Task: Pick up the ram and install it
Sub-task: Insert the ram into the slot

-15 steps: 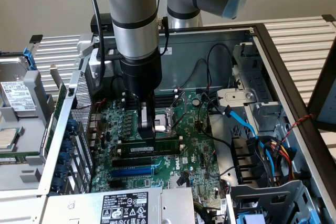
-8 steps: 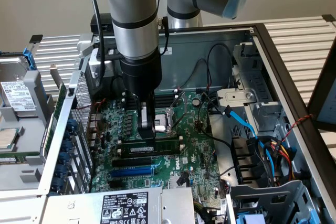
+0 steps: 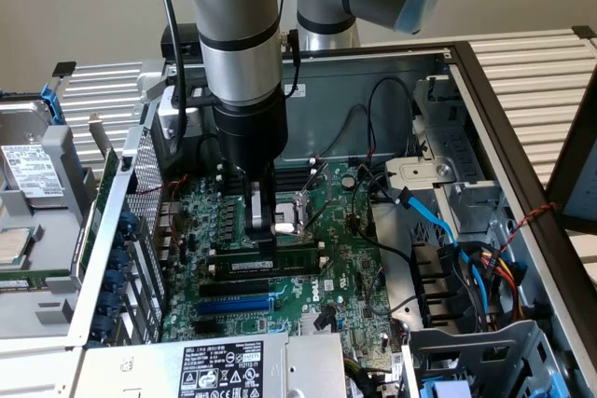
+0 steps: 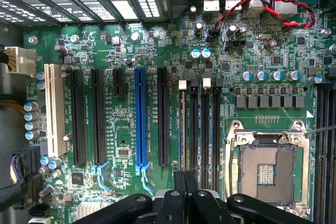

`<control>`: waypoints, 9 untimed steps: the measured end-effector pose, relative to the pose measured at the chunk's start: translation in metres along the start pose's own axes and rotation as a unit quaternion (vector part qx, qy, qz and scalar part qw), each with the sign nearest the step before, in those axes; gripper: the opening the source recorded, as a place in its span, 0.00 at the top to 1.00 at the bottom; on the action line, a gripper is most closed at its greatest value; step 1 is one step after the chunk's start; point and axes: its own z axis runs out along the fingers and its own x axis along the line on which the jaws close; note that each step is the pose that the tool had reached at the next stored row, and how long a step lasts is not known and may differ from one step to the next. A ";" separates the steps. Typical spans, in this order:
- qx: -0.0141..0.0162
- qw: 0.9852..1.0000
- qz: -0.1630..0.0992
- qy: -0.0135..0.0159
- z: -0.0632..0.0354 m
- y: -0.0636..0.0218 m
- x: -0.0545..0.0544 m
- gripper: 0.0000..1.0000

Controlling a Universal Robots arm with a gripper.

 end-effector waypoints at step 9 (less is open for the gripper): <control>0.000 1.000 0.000 0.000 0.0000 0.0000 0.000 0.89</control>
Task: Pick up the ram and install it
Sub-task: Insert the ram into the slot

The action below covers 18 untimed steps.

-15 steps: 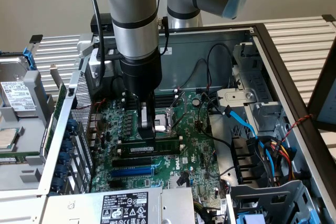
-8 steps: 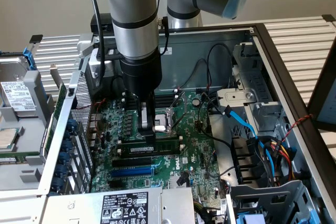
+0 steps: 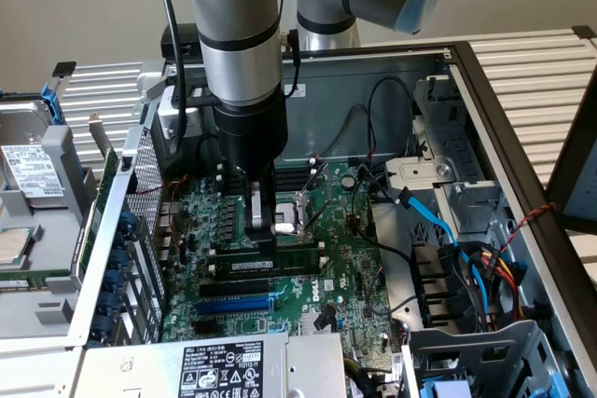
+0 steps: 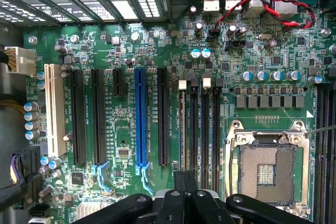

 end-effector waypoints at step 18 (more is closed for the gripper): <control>-0.009 1.000 0.004 0.003 -0.0018 -0.0018 0.000 0.89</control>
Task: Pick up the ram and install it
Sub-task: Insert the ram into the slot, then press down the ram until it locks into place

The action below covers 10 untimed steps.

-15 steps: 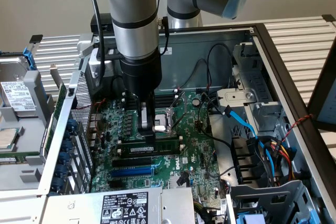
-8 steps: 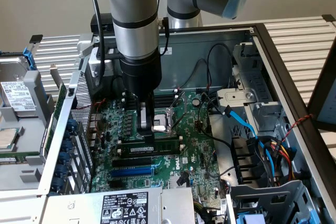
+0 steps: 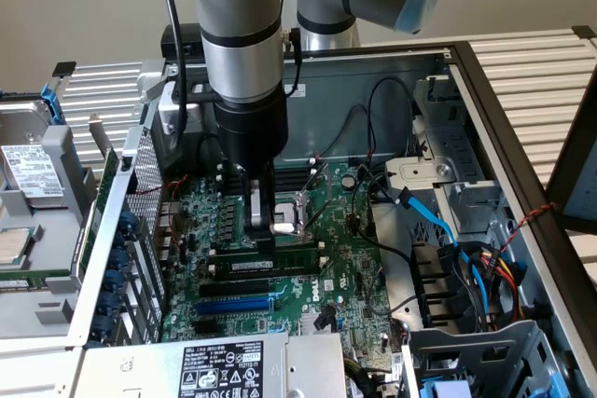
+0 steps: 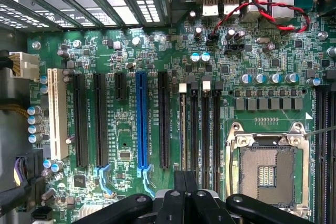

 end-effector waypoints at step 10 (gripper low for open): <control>0.000 1.000 0.001 0.000 0.0001 -0.0013 0.000 0.89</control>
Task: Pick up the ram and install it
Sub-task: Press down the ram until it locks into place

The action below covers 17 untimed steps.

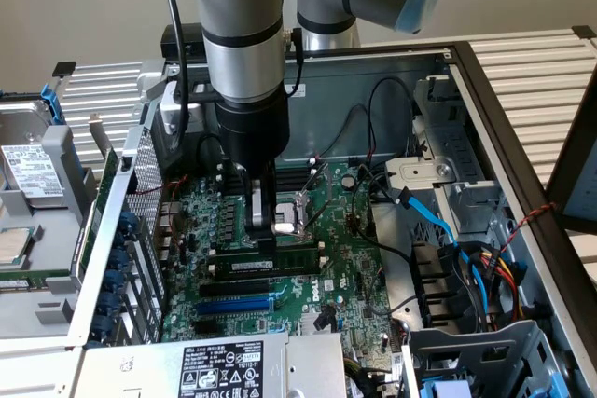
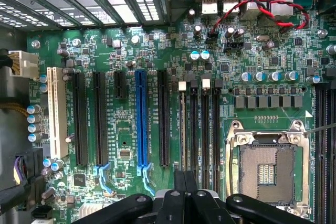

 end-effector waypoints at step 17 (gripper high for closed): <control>0.000 1.000 0.000 0.000 0.0009 -0.0026 0.000 0.89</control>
